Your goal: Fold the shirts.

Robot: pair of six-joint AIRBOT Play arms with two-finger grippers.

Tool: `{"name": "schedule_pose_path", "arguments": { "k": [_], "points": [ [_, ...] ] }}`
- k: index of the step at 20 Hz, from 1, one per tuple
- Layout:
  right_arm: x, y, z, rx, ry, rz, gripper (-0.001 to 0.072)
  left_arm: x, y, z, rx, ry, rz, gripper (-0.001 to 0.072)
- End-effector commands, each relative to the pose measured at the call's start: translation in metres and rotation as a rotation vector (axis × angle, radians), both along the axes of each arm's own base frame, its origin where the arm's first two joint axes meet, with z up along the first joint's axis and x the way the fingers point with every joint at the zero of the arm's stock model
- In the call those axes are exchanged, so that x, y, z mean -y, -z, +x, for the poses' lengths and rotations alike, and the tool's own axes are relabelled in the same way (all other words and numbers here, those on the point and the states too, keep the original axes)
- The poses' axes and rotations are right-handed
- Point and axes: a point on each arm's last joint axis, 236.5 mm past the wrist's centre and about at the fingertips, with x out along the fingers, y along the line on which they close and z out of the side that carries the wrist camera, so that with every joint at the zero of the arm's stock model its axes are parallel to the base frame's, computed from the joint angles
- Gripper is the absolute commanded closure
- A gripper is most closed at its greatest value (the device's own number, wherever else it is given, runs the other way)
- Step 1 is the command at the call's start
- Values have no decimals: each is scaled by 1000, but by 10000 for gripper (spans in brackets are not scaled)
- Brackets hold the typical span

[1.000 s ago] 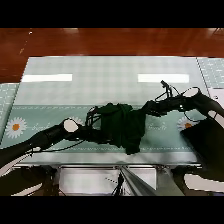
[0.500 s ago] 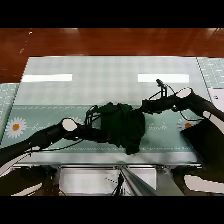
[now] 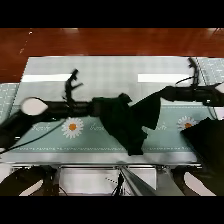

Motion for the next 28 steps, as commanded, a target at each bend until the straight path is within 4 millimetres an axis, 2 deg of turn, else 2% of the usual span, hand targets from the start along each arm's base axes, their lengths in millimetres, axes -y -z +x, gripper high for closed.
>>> {"name": "schedule_pose_path", "arguments": {
  "k": [1,4,6,7,9,11,13,14,16,19,21,22,24,26,28],
  "points": [
    [33,-110,-1,295,85,-61,673,-40,-134,14,309,-92,-107,683],
    [57,-224,-12,581,184,-133,674,-90,-239,8,564,-230,-157,683],
    [66,-291,-24,744,260,-149,674,-117,-297,-8,717,-310,-168,683],
    [67,-317,-32,812,282,-158,674,-128,-324,-19,791,-342,-170,683],
    [67,-358,-47,906,314,-164,674,-142,-369,-43,921,-388,-170,683],
    [70,-386,-58,965,347,-189,674,-149,-404,-68,1042,-413,-155,683],
    [79,-404,-69,993,395,-234,674,-149,-424,-89,1120,-415,-147,683],
    [84,-413,-74,1001,425,-258,674,-147,-427,-97,1132,-403,-144,683],
    [89,-431,-87,1034,460,-293,674,-139,-411,-102,1124,-353,-74,683],
    [97,-448,-99,1075,502,-344,674,-140,-348,-89,985,-282,170,683],
    [106,-441,-95,1045,524,-375,674,-155,-304,-77,859,-275,332,683],
    [112,-431,-86,1004,530,-391,674,-164,-285,-72,808,-277,397,683],
    [125,-403,-53,898,517,-403,674,-178,-249,-59,704,-284,477,683],
    [134,-364,-5,772,483,-361,674,-180,-212,-45,605,-264,485,683],
    [133,-314,45,624,425,-269,674,-176,-164,-33,462,-238,450,683]
  ]
}}
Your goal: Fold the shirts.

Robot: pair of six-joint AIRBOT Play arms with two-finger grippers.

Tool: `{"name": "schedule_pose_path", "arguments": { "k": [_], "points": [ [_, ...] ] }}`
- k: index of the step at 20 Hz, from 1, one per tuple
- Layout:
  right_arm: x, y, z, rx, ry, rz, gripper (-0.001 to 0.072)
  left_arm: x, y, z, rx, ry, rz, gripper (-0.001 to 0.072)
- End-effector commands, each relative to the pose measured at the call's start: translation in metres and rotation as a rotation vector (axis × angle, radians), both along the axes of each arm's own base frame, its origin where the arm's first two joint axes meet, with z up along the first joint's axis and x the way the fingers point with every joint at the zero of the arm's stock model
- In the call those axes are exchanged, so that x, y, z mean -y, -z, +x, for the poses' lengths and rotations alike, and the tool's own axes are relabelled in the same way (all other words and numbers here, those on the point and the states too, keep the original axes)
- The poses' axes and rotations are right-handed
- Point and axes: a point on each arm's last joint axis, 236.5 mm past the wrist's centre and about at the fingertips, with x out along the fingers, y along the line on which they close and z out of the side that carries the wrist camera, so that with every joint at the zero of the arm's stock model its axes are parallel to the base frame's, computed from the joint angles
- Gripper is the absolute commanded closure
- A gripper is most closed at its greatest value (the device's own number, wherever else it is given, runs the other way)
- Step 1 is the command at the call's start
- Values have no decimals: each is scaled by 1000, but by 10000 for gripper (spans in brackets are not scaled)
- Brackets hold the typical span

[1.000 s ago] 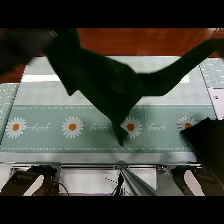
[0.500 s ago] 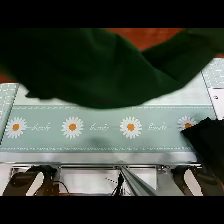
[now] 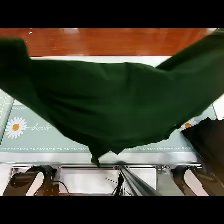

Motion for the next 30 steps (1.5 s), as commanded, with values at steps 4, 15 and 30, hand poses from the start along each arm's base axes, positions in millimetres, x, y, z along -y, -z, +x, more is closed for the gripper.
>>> {"name": "schedule_pose_path", "arguments": {
  "k": [4,15,30],
  "points": [
    [-23,173,119,-474,-228,275,674,4,151,26,-392,-17,-106,683],
    [-99,383,153,-1004,-315,248,241,-3,286,21,-644,-120,-174,683],
    [-132,480,-106,-1334,-351,501,148,-3,287,20,-634,-106,-157,683]
  ]
}}
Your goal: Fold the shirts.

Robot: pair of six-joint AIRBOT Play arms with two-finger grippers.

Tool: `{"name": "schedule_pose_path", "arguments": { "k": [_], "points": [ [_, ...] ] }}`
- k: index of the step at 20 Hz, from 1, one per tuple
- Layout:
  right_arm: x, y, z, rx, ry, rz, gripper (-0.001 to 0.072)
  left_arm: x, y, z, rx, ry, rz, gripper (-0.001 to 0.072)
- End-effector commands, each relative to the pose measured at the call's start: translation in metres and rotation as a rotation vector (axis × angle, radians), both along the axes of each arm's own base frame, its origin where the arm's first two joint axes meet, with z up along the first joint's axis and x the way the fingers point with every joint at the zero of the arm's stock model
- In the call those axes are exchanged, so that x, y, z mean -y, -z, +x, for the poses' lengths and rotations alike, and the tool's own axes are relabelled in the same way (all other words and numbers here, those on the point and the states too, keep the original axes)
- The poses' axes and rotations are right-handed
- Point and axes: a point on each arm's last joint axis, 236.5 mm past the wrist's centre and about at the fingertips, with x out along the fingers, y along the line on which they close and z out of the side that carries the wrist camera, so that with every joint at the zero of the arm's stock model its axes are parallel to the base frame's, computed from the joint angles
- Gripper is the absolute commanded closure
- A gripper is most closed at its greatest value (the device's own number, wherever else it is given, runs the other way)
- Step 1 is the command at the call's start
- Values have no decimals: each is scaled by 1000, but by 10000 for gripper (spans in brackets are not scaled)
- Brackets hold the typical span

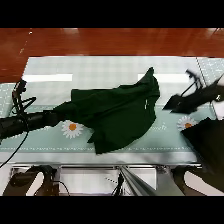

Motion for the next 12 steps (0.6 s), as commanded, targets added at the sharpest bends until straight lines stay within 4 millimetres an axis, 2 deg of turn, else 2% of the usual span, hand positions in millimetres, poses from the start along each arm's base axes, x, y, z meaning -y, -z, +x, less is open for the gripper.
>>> {"name": "schedule_pose_path", "arguments": {
  "k": [1,4,10,12],
  "points": [
    [-48,38,-44,-8,109,124,148,0,0,0,-1,0,0,683],
    [-76,64,-68,-38,134,150,148,1,1,-3,-10,9,-1,683],
    [-107,78,-53,33,236,116,149,2,2,-5,-17,16,-2,682],
    [-117,84,-59,9,235,108,148,2,2,-5,-17,15,-2,683]
  ]
}}
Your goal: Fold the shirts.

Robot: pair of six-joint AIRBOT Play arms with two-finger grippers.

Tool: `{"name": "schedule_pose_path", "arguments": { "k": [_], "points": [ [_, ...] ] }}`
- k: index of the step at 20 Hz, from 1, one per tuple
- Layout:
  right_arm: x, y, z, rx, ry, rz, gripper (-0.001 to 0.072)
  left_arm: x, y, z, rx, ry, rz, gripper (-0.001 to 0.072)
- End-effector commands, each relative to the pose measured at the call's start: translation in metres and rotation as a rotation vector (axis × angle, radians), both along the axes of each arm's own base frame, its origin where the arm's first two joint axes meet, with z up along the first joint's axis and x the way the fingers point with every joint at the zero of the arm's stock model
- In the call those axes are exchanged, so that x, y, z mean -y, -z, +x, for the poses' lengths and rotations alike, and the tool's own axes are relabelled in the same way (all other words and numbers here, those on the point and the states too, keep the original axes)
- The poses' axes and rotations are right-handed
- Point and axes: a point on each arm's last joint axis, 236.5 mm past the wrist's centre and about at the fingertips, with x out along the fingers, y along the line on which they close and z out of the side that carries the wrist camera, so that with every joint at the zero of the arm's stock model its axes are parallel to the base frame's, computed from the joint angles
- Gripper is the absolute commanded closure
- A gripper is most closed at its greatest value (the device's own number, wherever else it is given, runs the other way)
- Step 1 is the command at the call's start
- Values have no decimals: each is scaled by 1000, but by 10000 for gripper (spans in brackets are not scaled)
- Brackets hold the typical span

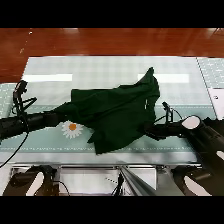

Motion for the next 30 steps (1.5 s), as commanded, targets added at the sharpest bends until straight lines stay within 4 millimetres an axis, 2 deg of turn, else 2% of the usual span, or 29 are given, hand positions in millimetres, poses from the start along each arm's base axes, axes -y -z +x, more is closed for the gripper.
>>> {"name": "schedule_pose_path", "arguments": {
  "k": [1,7,13,14,15,16,17,19,23,25,27,29,30],
  "points": [
    [-15,10,-1,-4,42,-17,149,0,0,-1,-3,2,-1,683],
    [-32,23,-17,-64,18,-19,150,0,0,0,-2,1,-1,683],
    [-51,37,-5,-106,144,33,177,4,-3,0,-1,0,-24,682],
    [-54,39,-8,-120,140,43,207,4,-4,0,0,0,-28,683],
    [-57,39,-10,-130,129,56,274,5,-4,0,0,0,-31,683],
    [-59,38,-13,-137,117,65,508,5,-4,0,0,0,-31,682],
    [-60,37,-14,-137,107,71,636,5,-4,0,1,0,-31,683],
    [-62,35,-16,-127,80,77,671,5,-4,0,1,0,-31,683],
    [-70,29,-31,-113,-44,102,672,5,-5,0,1,0,-31,683],
    [-80,13,-37,-83,-140,146,672,4,-8,2,13,-1,-29,683],
    [-90,-19,-24,22,-186,188,672,3,-24,9,64,-1,-21,683],
    [-94,-70,4,184,-177,239,673,1,-57,22,172,10,4,683],
    [-92,-107,23,285,-154,271,673,-1,-78,30,238,9,16,683]
  ]
}}
